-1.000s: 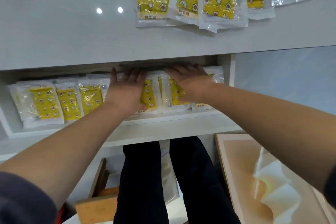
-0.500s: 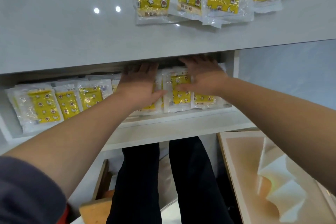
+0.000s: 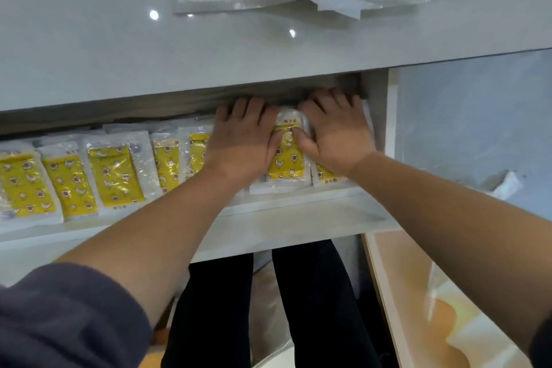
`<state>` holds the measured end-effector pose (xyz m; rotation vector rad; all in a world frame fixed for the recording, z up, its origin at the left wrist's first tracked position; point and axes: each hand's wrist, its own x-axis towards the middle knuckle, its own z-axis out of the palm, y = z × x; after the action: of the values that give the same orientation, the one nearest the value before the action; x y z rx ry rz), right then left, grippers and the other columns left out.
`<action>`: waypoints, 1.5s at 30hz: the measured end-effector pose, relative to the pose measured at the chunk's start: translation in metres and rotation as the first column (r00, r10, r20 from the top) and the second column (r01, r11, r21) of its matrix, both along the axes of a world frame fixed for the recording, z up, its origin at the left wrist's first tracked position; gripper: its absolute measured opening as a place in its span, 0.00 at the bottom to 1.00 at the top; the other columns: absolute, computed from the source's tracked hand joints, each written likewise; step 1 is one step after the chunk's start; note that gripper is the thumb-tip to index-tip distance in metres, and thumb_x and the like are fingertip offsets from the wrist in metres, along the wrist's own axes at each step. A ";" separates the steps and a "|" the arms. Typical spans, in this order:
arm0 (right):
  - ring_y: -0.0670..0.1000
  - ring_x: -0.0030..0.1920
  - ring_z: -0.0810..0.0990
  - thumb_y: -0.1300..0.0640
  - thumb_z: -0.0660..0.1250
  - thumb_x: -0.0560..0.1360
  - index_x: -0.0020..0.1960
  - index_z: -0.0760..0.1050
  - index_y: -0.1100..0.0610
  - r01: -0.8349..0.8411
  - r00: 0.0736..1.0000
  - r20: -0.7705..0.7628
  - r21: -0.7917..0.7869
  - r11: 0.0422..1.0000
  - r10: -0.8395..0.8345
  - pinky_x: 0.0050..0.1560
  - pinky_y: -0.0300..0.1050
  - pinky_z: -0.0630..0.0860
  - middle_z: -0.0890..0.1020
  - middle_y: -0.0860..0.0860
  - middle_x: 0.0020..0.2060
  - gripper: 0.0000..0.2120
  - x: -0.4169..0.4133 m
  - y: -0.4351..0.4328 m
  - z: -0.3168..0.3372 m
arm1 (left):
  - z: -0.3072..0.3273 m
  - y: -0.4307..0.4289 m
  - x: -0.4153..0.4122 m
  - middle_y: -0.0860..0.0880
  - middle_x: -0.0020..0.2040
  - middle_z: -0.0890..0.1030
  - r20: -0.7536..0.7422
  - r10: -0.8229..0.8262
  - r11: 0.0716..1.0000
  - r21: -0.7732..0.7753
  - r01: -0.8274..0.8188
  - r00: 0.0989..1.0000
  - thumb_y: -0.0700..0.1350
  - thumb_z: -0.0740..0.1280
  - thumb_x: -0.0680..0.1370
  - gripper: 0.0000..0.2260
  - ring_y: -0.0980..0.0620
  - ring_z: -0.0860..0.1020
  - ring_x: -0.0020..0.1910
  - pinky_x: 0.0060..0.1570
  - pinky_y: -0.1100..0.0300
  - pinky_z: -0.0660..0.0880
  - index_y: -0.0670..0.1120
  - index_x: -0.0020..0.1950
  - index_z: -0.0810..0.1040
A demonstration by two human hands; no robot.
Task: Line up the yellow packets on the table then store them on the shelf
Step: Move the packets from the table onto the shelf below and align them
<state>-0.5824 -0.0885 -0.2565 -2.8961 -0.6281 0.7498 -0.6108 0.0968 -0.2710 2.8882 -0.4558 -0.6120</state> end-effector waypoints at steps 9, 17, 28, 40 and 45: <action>0.58 0.62 0.71 0.38 0.48 0.74 0.64 0.71 0.53 0.121 0.991 -0.050 0.003 0.993 -0.121 0.63 0.58 0.65 0.74 0.55 0.61 0.28 0.011 -0.001 0.008 | 0.013 -0.004 0.003 0.42 0.59 0.76 -0.024 0.051 0.998 -0.041 -0.052 0.998 0.57 0.51 0.77 0.25 0.39 0.74 0.54 0.52 0.47 0.71 0.43 0.66 0.72; 0.57 0.61 0.71 0.43 0.51 0.78 0.63 0.71 0.54 0.103 0.990 -0.100 0.014 0.995 -0.101 0.61 0.54 0.65 0.75 0.55 0.60 0.22 0.006 -0.002 0.003 | 0.012 -0.020 -0.003 0.42 0.58 0.76 -0.079 0.107 0.994 0.007 -0.106 0.991 0.55 0.54 0.78 0.22 0.40 0.74 0.56 0.59 0.43 0.68 0.42 0.62 0.75; 0.51 0.48 0.76 0.55 0.57 0.78 0.53 0.76 0.55 0.399 0.915 -0.225 0.388 0.831 -0.335 0.48 0.53 0.76 0.79 0.49 0.47 0.10 0.036 -0.004 0.155 | 0.187 -0.010 0.038 0.51 0.47 0.79 -0.127 0.422 0.849 -0.291 -0.441 0.897 0.44 0.61 0.78 0.07 0.51 0.76 0.47 0.41 0.54 0.74 0.47 0.52 0.77; 0.55 0.62 0.74 0.44 0.71 0.72 0.69 0.63 0.55 0.836 0.535 -0.332 0.076 0.544 -0.777 0.62 0.56 0.71 0.73 0.52 0.63 0.32 0.138 0.028 0.186 | 0.196 -0.032 0.167 0.47 0.58 0.77 -0.498 0.765 0.431 -0.074 -0.899 0.408 0.52 0.72 0.73 0.27 0.47 0.78 0.52 0.44 0.55 0.70 0.44 0.67 0.66; 0.54 0.55 0.77 0.42 0.74 0.69 0.61 0.65 0.53 0.872 0.443 -0.301 -0.072 0.484 -0.844 0.60 0.55 0.69 0.76 0.48 0.50 0.29 0.157 0.042 0.183 | 0.194 -0.014 0.176 0.53 0.36 0.75 -0.582 0.658 0.479 -0.167 -0.862 0.478 0.51 0.71 0.73 0.10 0.54 0.73 0.34 0.31 0.60 0.64 0.47 0.43 0.75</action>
<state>-0.4257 -0.0462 -0.0733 -2.3823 0.8221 0.8743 -0.4351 0.0826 -0.0774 2.0294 0.7221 -0.8009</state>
